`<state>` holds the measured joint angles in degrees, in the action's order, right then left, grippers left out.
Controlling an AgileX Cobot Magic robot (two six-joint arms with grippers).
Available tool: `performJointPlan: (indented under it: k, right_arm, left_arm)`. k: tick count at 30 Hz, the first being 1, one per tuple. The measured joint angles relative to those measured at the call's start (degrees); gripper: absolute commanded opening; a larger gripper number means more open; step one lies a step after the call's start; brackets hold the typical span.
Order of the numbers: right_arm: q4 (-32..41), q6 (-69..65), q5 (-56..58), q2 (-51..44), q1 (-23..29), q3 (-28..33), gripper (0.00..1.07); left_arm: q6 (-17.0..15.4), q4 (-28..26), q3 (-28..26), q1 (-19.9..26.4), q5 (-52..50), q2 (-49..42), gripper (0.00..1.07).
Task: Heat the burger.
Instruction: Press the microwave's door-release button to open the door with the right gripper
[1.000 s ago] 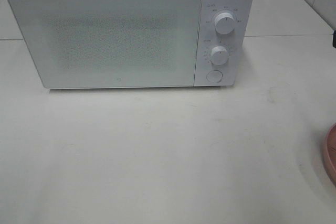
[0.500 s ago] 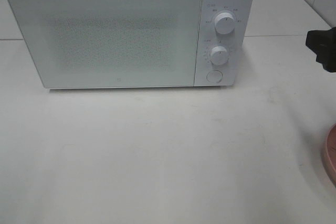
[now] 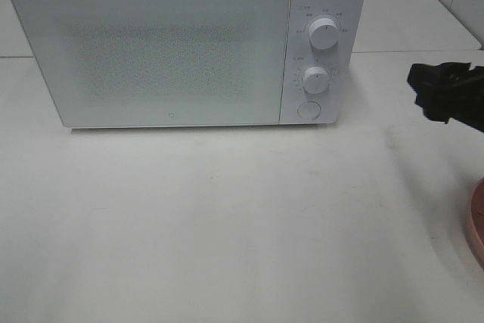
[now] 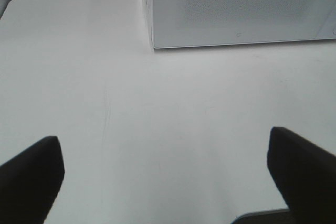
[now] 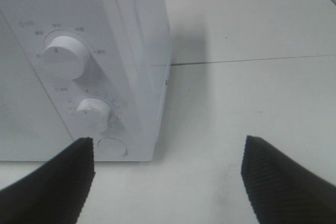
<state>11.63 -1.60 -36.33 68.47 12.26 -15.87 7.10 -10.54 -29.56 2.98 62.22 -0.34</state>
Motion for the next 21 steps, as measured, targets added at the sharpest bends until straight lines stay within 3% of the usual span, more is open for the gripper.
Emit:
performJointPlan:
  k: [2, 6, 15, 21]
  right_arm:
    - [3.90, 4.70, -3.61, 3.09, 4.47, 0.00, 0.75]
    - [8.77, 9.17, -7.56, 6.25, 8.42, 0.00, 0.75]
    - [33.06, 21.26, -23.26, 14.84, 22.29, -0.06, 0.75]
    - [40.57, 22.00, -30.54, 20.74, 29.97, 0.06, 0.75]
  left_arm:
    - [0.00, 0.00, 0.00, 0.00, 0.00, 0.00, 0.98]
    - [0.00, 0.00, 0.00, 0.00, 0.00, 0.00, 0.98]
    - [0.00, 0.00, 0.00, 0.00, 0.00, 0.00, 0.98]
    - [0.00, 0.00, 0.00, 0.00, 0.00, 0.00, 0.98]
